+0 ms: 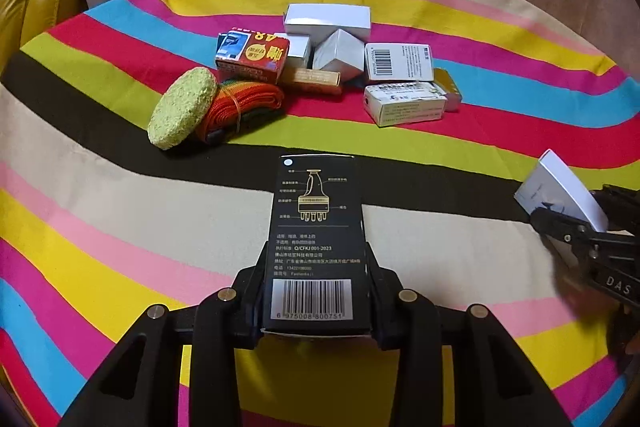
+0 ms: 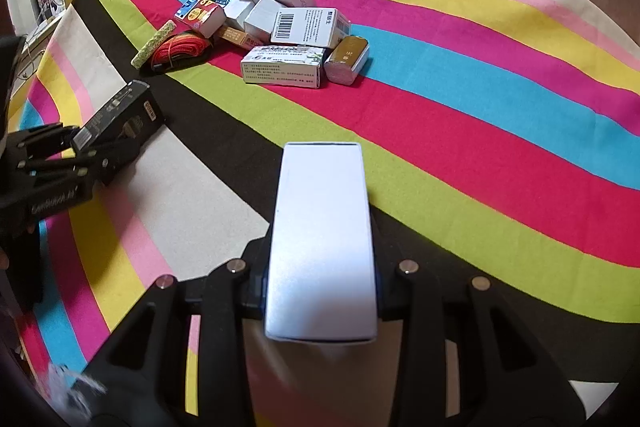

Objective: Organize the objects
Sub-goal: 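Carry the black comb box and white box toward the storage box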

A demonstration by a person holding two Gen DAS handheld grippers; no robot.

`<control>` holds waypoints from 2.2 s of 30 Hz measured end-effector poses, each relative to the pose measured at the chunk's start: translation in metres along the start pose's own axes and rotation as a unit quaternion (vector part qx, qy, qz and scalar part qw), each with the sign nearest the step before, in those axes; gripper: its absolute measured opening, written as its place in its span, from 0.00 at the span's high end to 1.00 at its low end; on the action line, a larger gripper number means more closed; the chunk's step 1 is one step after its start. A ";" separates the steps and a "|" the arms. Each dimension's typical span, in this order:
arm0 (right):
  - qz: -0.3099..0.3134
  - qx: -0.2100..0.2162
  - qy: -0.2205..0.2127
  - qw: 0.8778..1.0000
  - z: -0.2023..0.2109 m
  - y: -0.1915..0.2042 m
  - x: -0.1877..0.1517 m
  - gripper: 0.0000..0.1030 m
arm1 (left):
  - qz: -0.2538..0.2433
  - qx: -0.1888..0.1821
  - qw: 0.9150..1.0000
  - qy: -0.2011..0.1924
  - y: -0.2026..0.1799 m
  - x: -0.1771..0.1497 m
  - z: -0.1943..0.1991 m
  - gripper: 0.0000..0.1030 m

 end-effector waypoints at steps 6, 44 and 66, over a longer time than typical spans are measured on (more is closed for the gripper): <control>0.010 -0.010 0.002 1.000 0.000 0.002 0.001 0.53 | 0.018 0.000 1.000 0.001 0.006 0.001 -0.005 0.61; -0.048 -0.005 -0.019 0.999 0.041 0.069 -0.048 0.62 | 0.054 0.010 0.998 -0.021 0.023 -0.059 0.063 0.61; 0.019 0.056 -0.011 0.998 0.061 0.155 -0.068 0.62 | 0.090 0.020 0.996 -0.001 0.068 -0.118 0.120 0.61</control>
Point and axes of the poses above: each gripper's, at about its wrist camera, not at the fingertips, and z roughly against the way its jaws point, y to its left, x to its top, the point moved 10 cm from there along -z, roughly the way its jaws point, and after that the axes turned 6 degrees about x, right-handed, at the moved point
